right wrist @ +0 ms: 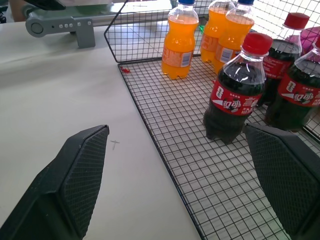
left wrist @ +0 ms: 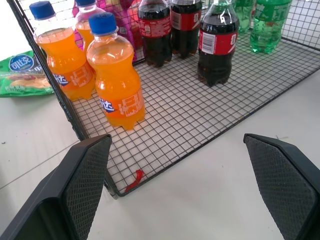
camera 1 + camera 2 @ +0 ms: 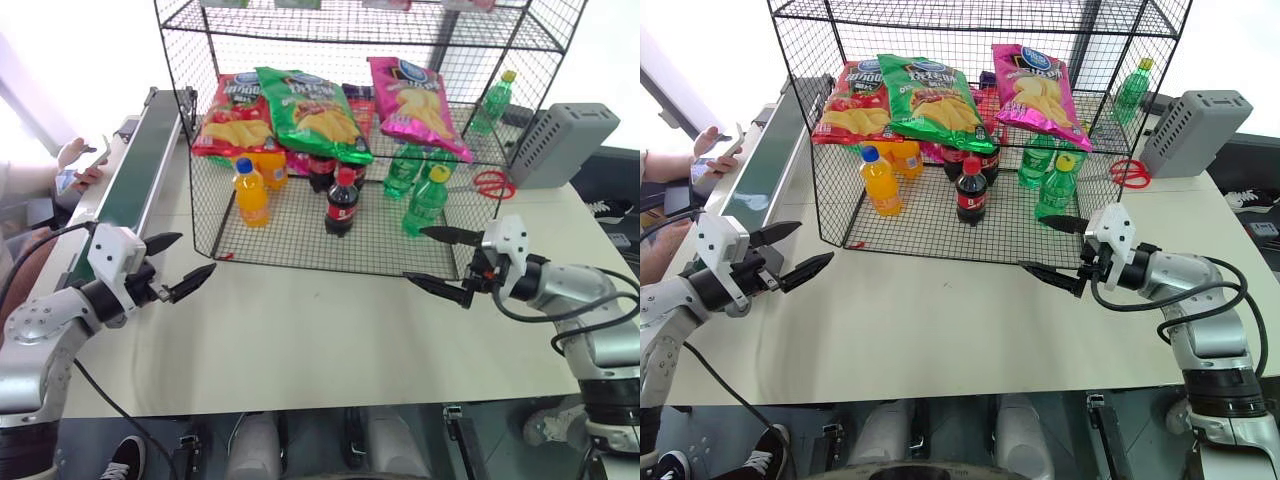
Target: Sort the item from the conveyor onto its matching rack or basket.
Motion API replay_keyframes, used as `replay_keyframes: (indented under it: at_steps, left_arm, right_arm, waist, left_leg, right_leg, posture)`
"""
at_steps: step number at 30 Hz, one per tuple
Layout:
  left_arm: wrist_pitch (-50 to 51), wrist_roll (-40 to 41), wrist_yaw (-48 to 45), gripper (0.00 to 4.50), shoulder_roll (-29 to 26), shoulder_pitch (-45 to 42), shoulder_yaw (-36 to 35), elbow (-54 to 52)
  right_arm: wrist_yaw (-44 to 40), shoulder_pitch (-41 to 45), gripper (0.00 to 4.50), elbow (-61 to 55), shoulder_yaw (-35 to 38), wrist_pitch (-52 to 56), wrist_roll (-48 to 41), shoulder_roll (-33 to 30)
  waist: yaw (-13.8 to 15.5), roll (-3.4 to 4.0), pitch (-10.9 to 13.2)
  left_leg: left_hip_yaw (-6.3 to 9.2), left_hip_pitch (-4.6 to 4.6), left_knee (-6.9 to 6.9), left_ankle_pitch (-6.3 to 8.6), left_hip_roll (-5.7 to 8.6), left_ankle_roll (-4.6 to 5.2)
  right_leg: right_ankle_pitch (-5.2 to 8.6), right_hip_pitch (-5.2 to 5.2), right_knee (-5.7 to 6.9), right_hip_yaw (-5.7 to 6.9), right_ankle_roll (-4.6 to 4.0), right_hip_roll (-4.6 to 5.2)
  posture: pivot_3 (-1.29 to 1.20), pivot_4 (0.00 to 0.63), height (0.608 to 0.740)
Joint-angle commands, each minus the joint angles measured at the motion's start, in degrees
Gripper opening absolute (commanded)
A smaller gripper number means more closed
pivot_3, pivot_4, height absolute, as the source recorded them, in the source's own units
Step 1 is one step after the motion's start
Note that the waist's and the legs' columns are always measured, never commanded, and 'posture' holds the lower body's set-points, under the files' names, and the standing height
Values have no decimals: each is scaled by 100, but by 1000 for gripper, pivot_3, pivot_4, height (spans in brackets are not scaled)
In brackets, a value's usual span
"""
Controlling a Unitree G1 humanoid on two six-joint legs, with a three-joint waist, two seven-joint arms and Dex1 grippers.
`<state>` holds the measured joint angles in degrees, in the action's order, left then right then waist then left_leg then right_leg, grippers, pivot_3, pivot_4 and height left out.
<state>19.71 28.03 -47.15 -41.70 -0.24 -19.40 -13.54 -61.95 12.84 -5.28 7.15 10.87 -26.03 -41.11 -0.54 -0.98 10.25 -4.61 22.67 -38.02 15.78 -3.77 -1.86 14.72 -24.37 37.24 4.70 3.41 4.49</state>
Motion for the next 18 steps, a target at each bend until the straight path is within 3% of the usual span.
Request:
replay_keyframes:
  at_steps: [1,18]
  left_arm:
    - [-94,-33,31,4500,-51,-71,-85,-85]
    - [-260,-192,25,4500,-39,-68,-17,-30]
  right_arm:
    - [-18,95,4459,-59,33,-151,7,17]
    - [-85,225,4459,139,-32,-303,131,19]
  waist:
    - [0,0,0]
    - [-1,0,0]
  left_leg:
    - [0,0,0,0,0,0]
    - [0,0,0,0,0,0]
  right_leg:
    - [0,0,0,0,0,0]
    - [0,0,1,0,0,0]
  posture:
    - [0,150,740]
    - [0,150,740]
